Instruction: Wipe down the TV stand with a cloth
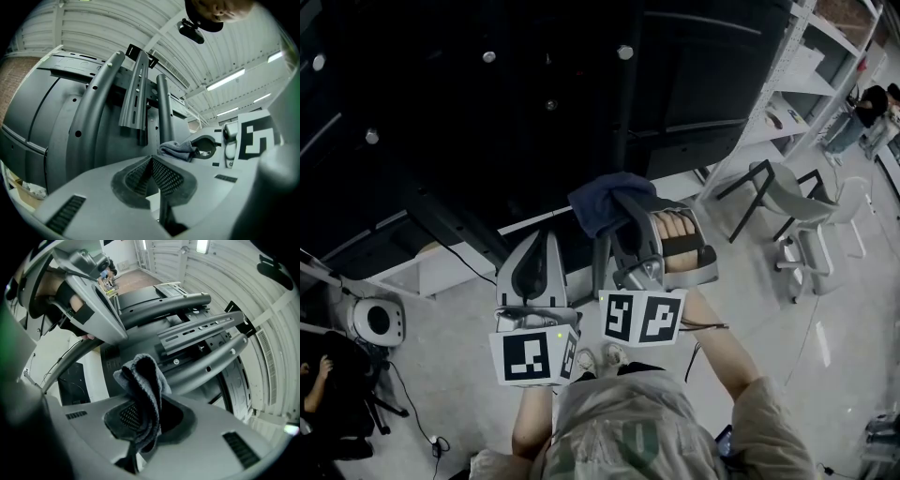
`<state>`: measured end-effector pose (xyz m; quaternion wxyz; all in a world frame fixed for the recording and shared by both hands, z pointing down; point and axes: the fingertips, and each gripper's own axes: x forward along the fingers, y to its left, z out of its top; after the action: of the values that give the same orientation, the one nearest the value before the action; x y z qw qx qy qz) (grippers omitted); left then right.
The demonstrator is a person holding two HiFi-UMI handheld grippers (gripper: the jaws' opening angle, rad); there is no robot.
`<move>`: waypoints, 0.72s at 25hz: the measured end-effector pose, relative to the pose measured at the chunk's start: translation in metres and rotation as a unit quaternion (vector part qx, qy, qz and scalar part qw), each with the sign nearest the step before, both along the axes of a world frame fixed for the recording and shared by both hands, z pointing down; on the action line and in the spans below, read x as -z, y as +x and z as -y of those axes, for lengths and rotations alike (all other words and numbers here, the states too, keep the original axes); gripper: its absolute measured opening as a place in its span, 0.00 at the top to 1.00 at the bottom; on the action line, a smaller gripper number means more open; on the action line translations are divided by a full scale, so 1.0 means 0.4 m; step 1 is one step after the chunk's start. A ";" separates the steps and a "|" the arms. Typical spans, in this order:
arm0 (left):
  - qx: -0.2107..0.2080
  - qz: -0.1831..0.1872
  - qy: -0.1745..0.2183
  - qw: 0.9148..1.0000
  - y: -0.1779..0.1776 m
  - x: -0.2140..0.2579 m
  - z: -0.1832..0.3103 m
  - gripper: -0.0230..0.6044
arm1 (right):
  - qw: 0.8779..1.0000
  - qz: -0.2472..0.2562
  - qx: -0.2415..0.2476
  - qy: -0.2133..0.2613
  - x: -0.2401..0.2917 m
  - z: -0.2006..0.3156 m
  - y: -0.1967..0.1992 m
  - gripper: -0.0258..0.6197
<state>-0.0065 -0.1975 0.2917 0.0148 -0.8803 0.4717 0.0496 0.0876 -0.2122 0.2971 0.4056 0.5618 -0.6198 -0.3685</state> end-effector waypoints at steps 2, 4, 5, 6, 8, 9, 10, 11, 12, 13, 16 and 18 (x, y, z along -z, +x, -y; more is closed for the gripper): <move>-0.001 0.002 -0.007 1.000 0.003 -0.013 0.001 0.94 | 1.000 0.002 0.000 -0.007 -0.017 -0.001 -0.001 0.87; -0.002 0.004 -0.013 1.000 0.005 -0.025 0.001 0.94 | 1.000 0.003 -0.001 -0.015 -0.038 -0.003 -0.002 0.87; -0.002 0.005 -0.015 1.000 0.006 -0.030 0.000 0.94 | 1.000 0.003 -0.001 -0.020 -0.050 -0.005 -0.003 0.87; -0.002 0.005 -0.017 1.000 0.006 -0.034 0.000 0.94 | 1.000 0.004 -0.001 -0.025 -0.061 -0.006 -0.004 0.87; -0.003 0.005 -0.017 1.000 0.007 -0.040 0.001 0.94 | 0.999 0.007 0.000 -0.033 -0.082 -0.005 -0.006 0.87; -0.003 0.005 -0.016 1.000 0.008 -0.045 0.002 0.94 | 0.999 0.007 0.000 -0.035 -0.093 -0.005 -0.008 0.87; -0.002 0.005 -0.015 1.000 0.008 -0.052 0.002 0.94 | 0.999 0.007 0.001 -0.037 -0.104 -0.006 -0.010 0.87; -0.001 0.006 -0.015 1.000 0.009 -0.061 0.003 0.94 | 0.999 0.007 0.002 -0.038 -0.117 -0.006 -0.011 0.87; 0.001 0.007 -0.015 1.000 0.010 -0.070 0.004 0.94 | 0.999 0.006 0.003 -0.040 -0.131 -0.005 -0.012 0.87; 0.002 0.008 -0.014 1.000 0.011 -0.080 0.005 0.94 | 0.999 0.006 0.004 -0.042 -0.147 -0.005 -0.012 0.87; 0.007 0.018 -0.010 1.000 0.008 -0.114 -0.002 0.94 | 0.999 0.008 0.005 -0.041 -0.200 -0.004 -0.007 0.87; 0.011 0.022 -0.013 1.000 0.000 -0.143 -0.003 0.94 | 0.999 0.010 0.004 -0.040 -0.234 -0.006 -0.007 0.87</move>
<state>-0.0066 -0.1964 0.3488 0.0148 -0.8759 0.4817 0.0239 0.0850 -0.2099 0.3906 0.4201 0.5459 -0.6407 -0.3392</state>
